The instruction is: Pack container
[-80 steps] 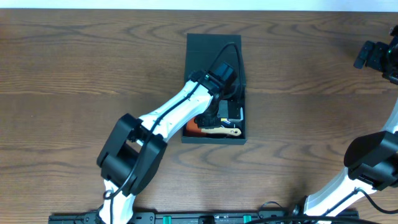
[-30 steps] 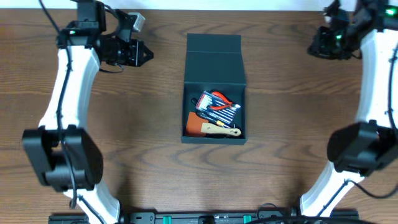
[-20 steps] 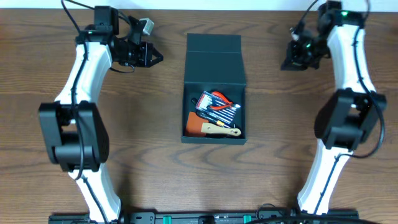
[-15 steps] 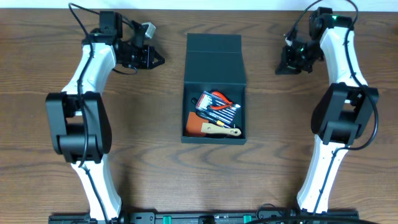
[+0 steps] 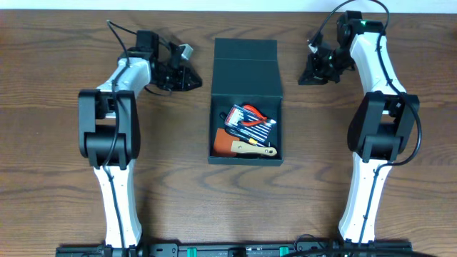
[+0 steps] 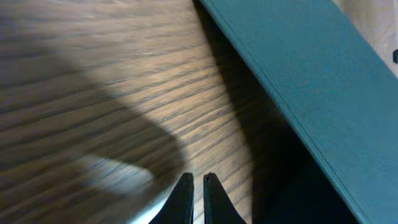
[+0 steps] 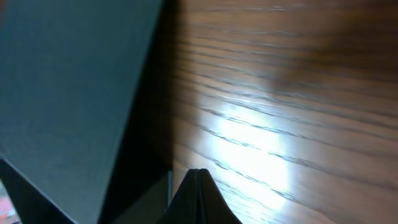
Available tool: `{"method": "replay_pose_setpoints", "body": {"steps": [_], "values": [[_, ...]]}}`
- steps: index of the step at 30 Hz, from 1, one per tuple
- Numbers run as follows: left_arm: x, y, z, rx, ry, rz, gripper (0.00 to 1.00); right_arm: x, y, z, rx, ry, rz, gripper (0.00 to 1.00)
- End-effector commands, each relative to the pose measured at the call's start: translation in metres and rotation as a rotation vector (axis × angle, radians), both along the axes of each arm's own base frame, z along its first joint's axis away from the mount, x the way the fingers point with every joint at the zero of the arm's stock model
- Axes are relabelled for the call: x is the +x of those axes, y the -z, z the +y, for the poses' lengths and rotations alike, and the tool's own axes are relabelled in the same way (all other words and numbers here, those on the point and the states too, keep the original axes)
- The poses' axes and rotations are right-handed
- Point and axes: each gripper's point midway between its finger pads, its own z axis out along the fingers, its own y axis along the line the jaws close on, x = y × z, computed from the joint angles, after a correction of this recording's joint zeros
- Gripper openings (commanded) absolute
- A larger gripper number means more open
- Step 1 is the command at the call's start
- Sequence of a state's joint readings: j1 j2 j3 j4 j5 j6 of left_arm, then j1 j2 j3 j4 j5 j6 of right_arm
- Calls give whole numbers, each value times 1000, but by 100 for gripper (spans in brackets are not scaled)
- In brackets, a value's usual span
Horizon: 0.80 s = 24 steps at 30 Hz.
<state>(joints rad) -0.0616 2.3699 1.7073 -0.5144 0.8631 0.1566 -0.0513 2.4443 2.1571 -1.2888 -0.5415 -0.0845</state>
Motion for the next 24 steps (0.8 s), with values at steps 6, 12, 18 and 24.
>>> {"method": "replay_pose_setpoints", "body": {"steps": [6,12,18,24], "values": [[-6,16,-12,-17,28,20,6,-9,32,28,88,-41,78,1],[-3,15,-14,-18,31,3,6,-11,47,48,158,-50,108,1],[-7,8,-23,-68,53,7,6,-12,51,54,178,-49,123,1],[-10,1,-35,-120,76,9,6,-9,40,64,269,-62,95,1]]}}
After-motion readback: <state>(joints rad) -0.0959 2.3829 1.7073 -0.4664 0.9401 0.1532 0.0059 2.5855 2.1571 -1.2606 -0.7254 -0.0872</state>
